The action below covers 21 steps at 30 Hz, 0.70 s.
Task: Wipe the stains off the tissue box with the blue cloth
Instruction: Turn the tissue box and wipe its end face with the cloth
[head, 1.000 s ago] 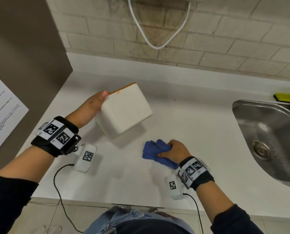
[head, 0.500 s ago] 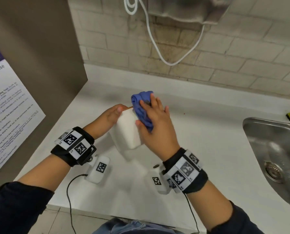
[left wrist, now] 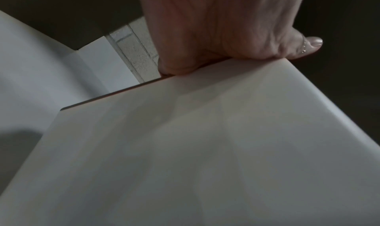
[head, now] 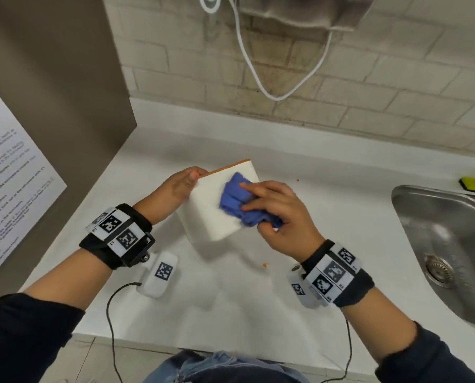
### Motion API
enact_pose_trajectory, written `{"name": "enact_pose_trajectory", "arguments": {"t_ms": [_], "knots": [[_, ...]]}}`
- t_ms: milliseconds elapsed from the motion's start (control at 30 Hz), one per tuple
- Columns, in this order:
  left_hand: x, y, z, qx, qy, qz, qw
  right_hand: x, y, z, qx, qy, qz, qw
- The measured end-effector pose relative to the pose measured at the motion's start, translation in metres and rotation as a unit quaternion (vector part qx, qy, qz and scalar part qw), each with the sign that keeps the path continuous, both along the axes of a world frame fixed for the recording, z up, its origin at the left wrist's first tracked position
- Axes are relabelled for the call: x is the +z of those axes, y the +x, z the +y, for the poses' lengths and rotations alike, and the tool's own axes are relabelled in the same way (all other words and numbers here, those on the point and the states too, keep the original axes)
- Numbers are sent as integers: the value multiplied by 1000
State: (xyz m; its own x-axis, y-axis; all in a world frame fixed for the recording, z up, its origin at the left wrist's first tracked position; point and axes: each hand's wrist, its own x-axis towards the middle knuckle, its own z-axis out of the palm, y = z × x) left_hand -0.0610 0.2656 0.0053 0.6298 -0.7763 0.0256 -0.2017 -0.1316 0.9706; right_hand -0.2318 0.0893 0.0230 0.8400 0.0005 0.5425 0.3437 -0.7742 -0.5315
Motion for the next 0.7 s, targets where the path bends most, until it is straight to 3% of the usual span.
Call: {"name": "enact_pose_trajectory", "arguments": {"t_ms": [100,233,400,467,600,700], "knots": [[0,2,0,3,16,-9,1000,-4,3,9,-76,69,19,995],[1,6,-2,-3,20,0,1000,2,14,45,-112,4,65,992],[13,0,-4,-13,24,30,999,-22,-4,51,50,-114,-2,992],[10,3,-4,-36,26,22,999,-28,-8,37,79,-116,-38,989],[3,6,-1,-17,7,32,999,-31,-7,9,-7,-46,-98,994],[4,-4,-1,-30,-8,7,999,-38,-7,-1,-105,13,-97,990]]}}
